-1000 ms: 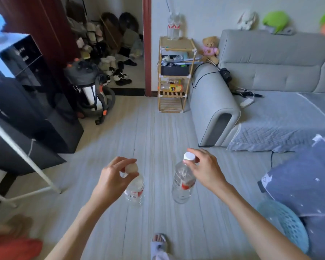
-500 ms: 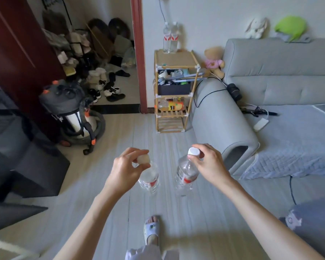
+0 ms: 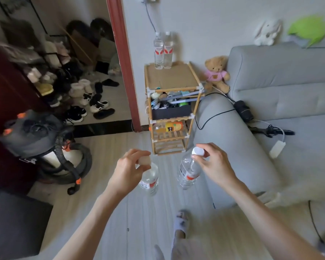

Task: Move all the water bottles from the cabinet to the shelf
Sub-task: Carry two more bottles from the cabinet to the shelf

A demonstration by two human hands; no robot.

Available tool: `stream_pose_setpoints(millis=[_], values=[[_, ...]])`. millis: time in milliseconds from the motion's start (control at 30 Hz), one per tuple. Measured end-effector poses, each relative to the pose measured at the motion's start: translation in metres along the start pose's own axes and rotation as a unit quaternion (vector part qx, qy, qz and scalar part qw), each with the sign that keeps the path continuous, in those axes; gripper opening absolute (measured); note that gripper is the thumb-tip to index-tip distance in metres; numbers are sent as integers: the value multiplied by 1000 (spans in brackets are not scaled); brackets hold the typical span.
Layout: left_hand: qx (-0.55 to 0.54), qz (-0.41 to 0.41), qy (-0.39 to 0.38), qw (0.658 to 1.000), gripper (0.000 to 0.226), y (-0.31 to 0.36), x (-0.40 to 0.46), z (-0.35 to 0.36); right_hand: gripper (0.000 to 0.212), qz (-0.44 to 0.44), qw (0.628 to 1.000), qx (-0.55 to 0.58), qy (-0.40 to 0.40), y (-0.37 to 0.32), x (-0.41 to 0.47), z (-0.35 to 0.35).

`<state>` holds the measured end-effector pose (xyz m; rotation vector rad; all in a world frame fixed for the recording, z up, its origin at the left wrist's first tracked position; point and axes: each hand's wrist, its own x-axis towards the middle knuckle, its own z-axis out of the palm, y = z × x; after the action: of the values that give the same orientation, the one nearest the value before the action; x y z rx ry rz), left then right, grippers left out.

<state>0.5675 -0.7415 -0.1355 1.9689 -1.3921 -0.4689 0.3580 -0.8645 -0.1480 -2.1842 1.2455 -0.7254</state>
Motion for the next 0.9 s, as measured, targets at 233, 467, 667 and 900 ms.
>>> stream_pose_setpoints(millis=[233,467,667,900], values=[[-4,-17,-8,1000,29,-11,149,24,28,-13,1000,-3,-24,40,154,13],[-39,-4,49,998,31,3,294,9,30,-34,999,-2,-1,54,306,-2],[-47,27,81,995,32,5,410,-1,28,-38,998,5,40,58,417,2],[-56,62,72,994,30,-16,539,-7,30,-16,997,-7,76,59,541,25]])
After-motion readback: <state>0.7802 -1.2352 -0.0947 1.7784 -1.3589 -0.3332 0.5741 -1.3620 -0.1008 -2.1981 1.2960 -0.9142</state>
